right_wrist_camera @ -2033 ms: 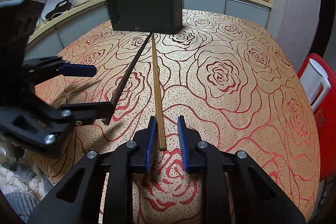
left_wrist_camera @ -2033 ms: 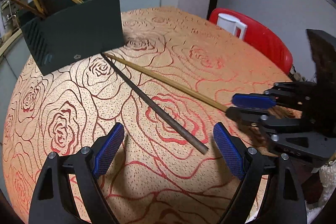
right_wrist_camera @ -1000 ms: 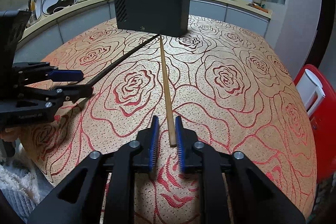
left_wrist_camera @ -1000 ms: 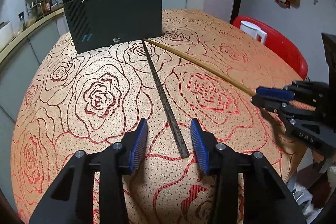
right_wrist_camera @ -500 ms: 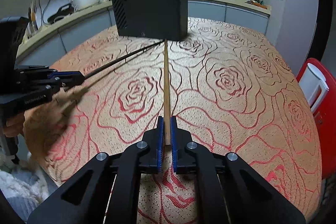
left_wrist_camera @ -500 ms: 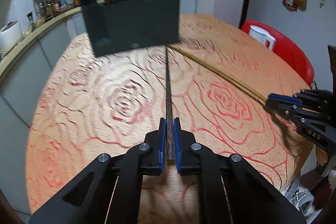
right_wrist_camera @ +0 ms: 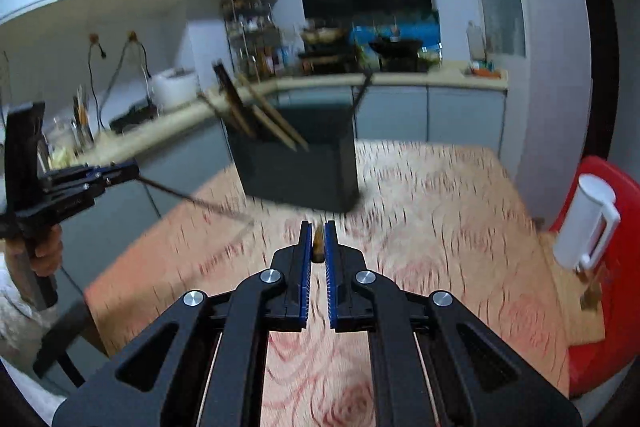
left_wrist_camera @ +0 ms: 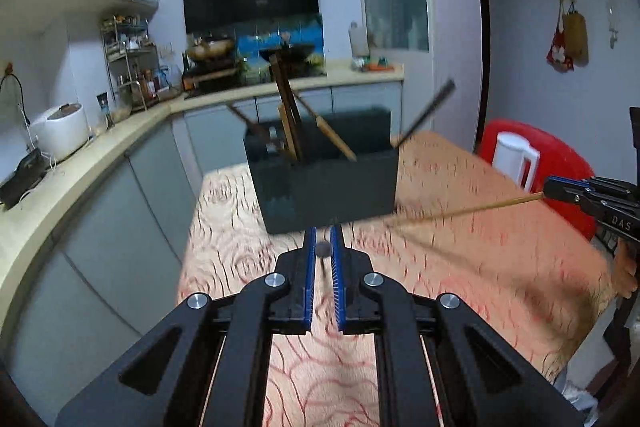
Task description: Organize utensils
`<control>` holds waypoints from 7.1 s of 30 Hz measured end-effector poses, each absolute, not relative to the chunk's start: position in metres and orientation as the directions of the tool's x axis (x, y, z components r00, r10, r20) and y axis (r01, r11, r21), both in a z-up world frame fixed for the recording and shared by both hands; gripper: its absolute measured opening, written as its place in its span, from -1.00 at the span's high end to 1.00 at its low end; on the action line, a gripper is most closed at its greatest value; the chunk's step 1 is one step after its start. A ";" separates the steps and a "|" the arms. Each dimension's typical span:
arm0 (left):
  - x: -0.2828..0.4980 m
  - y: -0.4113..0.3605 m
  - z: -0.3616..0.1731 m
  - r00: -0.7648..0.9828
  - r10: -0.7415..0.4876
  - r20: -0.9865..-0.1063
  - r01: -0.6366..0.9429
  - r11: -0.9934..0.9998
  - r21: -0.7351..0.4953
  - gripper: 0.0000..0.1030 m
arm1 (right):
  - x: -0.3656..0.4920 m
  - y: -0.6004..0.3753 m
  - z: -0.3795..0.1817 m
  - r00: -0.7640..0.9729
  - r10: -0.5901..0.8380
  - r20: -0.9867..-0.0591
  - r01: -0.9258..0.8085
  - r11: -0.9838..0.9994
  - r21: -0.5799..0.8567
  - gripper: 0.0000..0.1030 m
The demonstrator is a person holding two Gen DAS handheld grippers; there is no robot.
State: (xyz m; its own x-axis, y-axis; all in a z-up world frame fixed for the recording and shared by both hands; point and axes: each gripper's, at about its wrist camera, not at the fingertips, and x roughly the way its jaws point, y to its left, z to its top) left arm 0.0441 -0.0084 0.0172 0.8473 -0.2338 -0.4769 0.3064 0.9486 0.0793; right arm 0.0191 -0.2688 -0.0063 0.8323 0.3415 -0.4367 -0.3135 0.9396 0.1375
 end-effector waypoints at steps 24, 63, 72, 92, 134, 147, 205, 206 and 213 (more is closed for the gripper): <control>0.114 0.005 0.091 0.843 -0.297 -0.448 0.329 0.944 -0.006 0.86 | 0.116 -0.240 0.095 0.839 0.386 -0.383 -0.343 0.922 0.179 0.86; 0.211 -0.042 0.167 0.920 -0.238 -0.312 0.236 0.971 -0.043 0.86 | 0.188 -0.244 0.170 0.906 0.312 -0.287 -0.272 0.947 0.170 0.86; 0.223 -0.042 0.139 0.902 -0.244 -0.356 0.242 0.969 -0.051 0.86 | 0.209 -0.243 0.168 0.901 0.322 -0.292 -0.264 0.939 0.221 0.86; 0.234 -0.043 0.101 0.872 -0.244 -0.424 0.249 0.967 -0.045 0.85 | 0.216 -0.204 0.134 0.912 0.212 -0.351 -0.221 0.975 0.014 0.86; 0.162 0.008 0.074 0.907 -0.126 -0.403 0.127 0.992 -0.024 -0.86 | 0.155 -0.218 0.069 0.874 0.298 -0.383 -0.273 0.954 0.120 -0.87; 0.112 0.005 0.030 0.912 -0.047 -0.407 0.076 0.995 0.057 -0.86 | 0.120 -0.200 0.022 0.858 0.269 -0.438 -0.255 0.963 0.091 -0.87; 0.062 0.001 -0.002 0.890 -0.053 -0.452 0.073 0.997 0.026 -0.86 | 0.066 -0.201 -0.011 0.870 0.179 -0.458 -0.165 0.984 0.072 -0.87; 0.062 0.001 -0.002 0.890 -0.054 -0.453 0.073 0.997 0.026 -0.86 | 0.066 -0.202 -0.011 0.871 0.178 -0.457 -0.164 0.984 0.072 -0.87; 0.062 0.001 -0.002 0.890 -0.053 -0.453 0.073 0.997 0.027 -0.86 | 0.066 -0.204 -0.009 0.875 0.177 -0.450 -0.160 0.984 0.076 -0.87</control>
State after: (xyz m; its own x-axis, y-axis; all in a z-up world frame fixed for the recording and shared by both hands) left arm 0.0615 0.0011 -0.0021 0.8898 -0.0530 -0.4532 0.0733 0.9969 0.0274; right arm 0.0657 -0.2036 -0.0094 0.8753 0.1769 -0.4500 -0.1600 0.9842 0.0757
